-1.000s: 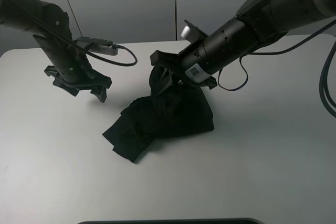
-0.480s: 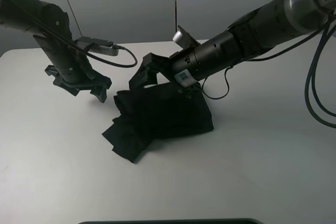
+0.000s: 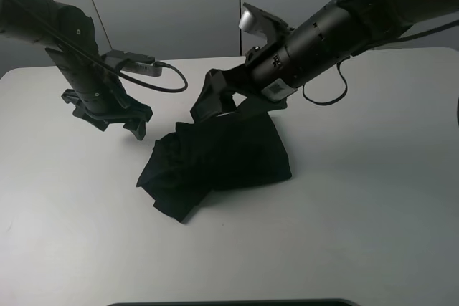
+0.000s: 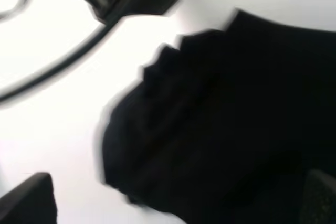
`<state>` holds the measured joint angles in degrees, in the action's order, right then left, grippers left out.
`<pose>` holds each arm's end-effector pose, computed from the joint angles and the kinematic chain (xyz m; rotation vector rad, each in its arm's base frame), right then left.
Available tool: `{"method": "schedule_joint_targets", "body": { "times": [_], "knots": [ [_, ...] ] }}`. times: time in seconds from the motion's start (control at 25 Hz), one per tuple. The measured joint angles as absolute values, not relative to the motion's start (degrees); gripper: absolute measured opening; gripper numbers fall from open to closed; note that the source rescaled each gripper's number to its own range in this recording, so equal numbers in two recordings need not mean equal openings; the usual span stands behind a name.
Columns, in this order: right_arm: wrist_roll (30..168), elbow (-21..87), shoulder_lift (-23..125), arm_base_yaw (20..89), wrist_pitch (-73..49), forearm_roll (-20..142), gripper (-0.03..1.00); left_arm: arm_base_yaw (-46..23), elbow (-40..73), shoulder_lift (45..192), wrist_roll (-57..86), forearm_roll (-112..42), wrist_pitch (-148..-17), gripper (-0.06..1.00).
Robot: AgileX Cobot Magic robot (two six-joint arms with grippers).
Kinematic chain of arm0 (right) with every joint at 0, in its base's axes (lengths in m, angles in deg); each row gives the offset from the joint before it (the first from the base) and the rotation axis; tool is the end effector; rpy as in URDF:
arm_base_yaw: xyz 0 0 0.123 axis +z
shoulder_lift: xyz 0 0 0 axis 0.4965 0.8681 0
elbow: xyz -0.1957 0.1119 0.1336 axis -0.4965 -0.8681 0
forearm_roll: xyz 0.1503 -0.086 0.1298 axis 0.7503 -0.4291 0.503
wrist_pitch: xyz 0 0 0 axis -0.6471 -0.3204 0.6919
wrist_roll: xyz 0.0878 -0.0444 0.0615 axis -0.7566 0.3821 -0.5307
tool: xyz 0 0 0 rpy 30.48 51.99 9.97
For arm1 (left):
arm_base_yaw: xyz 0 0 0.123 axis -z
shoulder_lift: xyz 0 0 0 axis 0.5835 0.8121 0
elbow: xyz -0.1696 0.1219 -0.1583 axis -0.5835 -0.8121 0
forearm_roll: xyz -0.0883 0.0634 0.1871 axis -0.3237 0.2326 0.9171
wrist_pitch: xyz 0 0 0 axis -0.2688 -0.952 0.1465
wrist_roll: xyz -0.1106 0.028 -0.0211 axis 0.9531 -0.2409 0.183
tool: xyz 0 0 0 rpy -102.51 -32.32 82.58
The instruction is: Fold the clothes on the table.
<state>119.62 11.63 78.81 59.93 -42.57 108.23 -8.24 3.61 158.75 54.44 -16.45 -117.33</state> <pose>0.2465 0.2132 0.1732 -0.7796 2.5881 0.9220 0.2995 -0.1483 0.1080 0.6470 2.8907 0.0155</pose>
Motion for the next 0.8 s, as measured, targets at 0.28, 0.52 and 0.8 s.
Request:
{"method": "schedule_joint_targets", "body": {
  "times": [0.28,0.52,0.8],
  "knots": [
    [94.21,11.63,70.59,59.93,-40.71,72.33,1.0,-8.24,3.61,158.52,54.56,-16.82,-118.0,0.98],
    [80.22,10.2,61.01,59.93,-44.97,55.12,1.0,-8.24,3.61,151.59,52.85,-16.84,-118.43,0.98],
    [74.82,-0.07,44.42,59.93,-50.09,50.78,1.0,-8.24,2.0,137.87,51.57,-16.69,-123.23,0.98]
  ]
}}
